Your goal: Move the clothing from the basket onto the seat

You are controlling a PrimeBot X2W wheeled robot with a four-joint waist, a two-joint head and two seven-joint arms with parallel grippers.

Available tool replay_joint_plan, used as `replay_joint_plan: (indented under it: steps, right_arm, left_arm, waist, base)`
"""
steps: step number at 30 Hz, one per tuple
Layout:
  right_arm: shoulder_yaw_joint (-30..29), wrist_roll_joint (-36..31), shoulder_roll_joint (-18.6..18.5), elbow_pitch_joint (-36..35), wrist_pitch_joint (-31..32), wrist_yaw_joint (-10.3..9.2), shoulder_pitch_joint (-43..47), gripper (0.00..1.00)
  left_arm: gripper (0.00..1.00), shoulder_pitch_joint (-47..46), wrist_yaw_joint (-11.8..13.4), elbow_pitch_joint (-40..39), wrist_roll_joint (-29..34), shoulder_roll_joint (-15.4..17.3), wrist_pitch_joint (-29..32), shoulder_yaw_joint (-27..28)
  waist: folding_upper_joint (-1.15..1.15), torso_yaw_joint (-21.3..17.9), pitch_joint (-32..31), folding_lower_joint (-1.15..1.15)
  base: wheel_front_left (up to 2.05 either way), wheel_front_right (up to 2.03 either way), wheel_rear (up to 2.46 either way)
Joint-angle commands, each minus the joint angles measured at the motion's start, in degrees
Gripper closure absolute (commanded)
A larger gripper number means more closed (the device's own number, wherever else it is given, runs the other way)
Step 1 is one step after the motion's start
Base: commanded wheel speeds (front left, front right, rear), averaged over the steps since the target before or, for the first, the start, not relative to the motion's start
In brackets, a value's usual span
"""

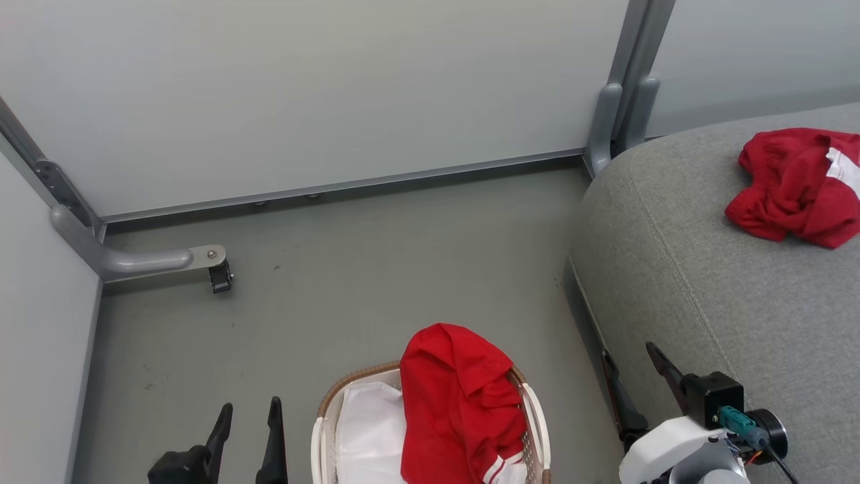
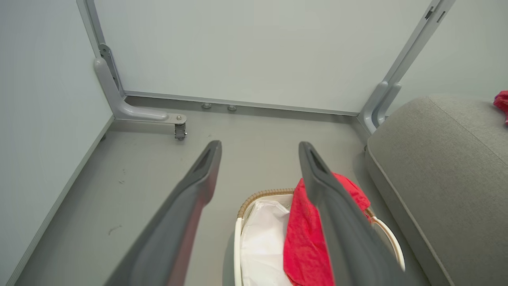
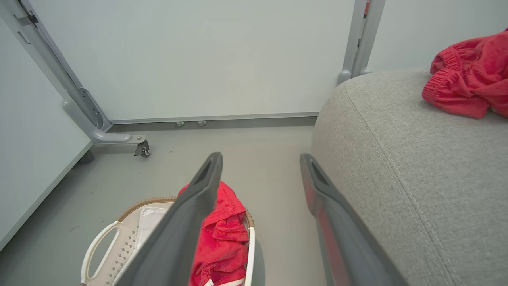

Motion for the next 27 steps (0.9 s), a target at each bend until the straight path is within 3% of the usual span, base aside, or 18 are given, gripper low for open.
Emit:
replay_joint_plan:
  steps: [1, 17, 27]
  right_arm:
    - [0.09, 0.27, -0.18, -0.47, -0.26, -0.08, -1.24, 0.00]
    - [2.43, 2.87, -0.16, -7.16, -0.26, -0.08, -11.19, 0.00]
    - [3.80, 5.55, -0.13, -12.64, -0.26, -0.08, -16.59, 0.00]
  left_arm:
    - [0.00, -1.29, -0.17, 0.03, -0.42, 0.10, -0.02, -0.58]
    - [0.00, -14.10, -0.17, 4.69, -3.20, 0.18, -0.02, -10.43]
    - [0.00, -23.21, -0.17, 9.93, -0.81, 0.25, -0.02, -16.63]
  waist:
    - [0.00, -0.78, 1.52, 0.00]
    - [0.00, -8.26, 18.18, 0.00]
    - [0.00, -12.40, 29.07, 0.00]
  base:
    - [0.00, 0.00, 0.00]
    - [0.00, 0.00, 0.00]
    - [0.00, 0.00, 0.00]
